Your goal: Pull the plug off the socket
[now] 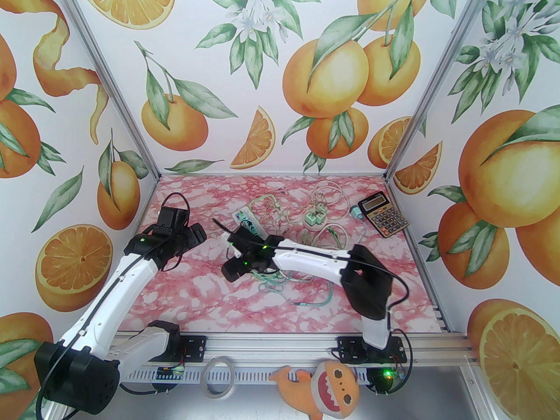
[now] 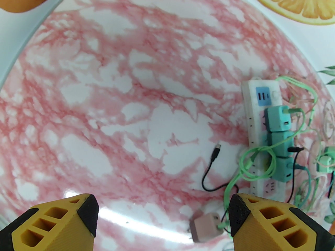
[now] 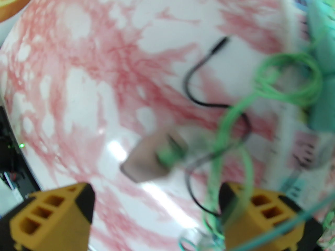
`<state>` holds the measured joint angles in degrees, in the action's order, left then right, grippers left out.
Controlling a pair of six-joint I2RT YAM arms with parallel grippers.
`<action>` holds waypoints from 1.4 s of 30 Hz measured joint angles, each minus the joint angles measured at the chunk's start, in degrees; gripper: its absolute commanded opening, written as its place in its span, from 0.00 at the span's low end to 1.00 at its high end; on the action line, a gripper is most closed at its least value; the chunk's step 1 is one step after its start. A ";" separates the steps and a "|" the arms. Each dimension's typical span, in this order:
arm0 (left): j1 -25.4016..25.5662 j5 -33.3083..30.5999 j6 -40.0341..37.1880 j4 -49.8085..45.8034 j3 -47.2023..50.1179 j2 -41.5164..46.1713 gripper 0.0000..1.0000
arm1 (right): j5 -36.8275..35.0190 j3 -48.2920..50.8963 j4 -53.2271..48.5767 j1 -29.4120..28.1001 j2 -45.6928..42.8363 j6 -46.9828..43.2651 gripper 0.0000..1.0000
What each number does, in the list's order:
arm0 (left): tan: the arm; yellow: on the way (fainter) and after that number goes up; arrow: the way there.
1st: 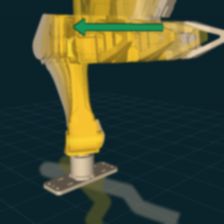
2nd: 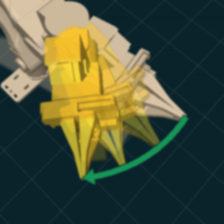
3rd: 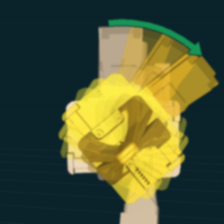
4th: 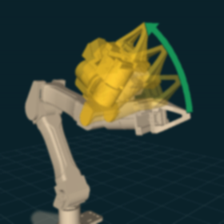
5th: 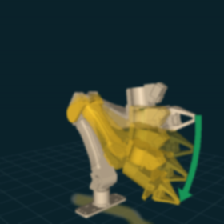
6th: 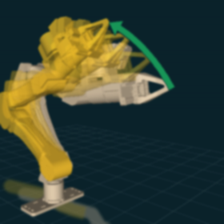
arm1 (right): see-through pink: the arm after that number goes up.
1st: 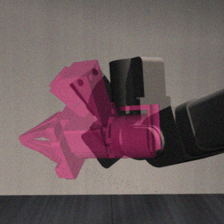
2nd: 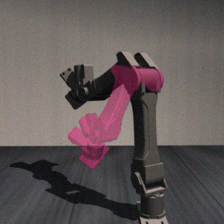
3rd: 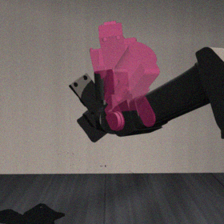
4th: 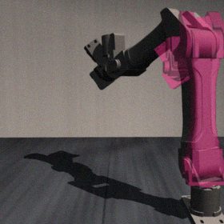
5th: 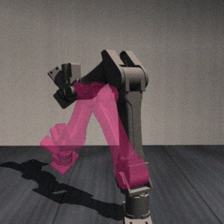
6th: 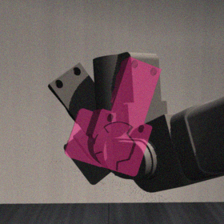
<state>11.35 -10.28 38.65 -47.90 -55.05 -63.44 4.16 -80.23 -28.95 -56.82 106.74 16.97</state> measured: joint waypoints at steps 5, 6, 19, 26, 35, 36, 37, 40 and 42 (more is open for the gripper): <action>0.00 0.96 -0.66 0.26 0.00 -1.29 0.87 | -2.40 3.34 -0.59 4.33 -7.85 0.13 0.96; 0.00 1.49 -1.01 0.59 0.00 -1.66 0.87 | -2.84 3.78 -0.90 4.98 -9.01 0.17 0.96; 0.55 12.07 -4.57 10.47 -0.24 -11.54 0.84 | -5.66 7.61 -1.18 12.52 -12.92 2.10 1.00; 2.99 17.00 -5.42 14.86 -0.39 -20.44 0.82 | -3.72 9.25 1.38 18.62 -13.07 3.21 0.93; 3.26 19.50 -5.60 18.71 -4.50 -28.92 0.71 | -0.11 7.08 2.32 19.74 -9.42 2.25 0.52; 3.26 19.52 -5.57 19.02 -4.94 -29.62 0.71 | 0.37 6.86 2.36 19.74 -8.24 2.08 0.51; 3.26 19.50 -5.60 19.34 -5.38 -30.25 0.70 | 0.79 6.71 2.36 19.71 -6.88 1.62 0.53; 3.23 19.56 -5.53 19.74 -6.16 -31.50 0.69 | 0.90 6.64 2.23 18.91 -3.67 0.61 0.54; 3.19 19.54 -5.38 19.80 -6.51 -32.02 0.69 | 0.72 6.56 2.23 17.68 -1.99 -0.31 0.54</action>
<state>14.55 9.26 33.28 -28.10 -61.56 -95.46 4.89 -73.67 -26.72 -39.13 104.75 16.67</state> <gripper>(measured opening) 0.693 0.538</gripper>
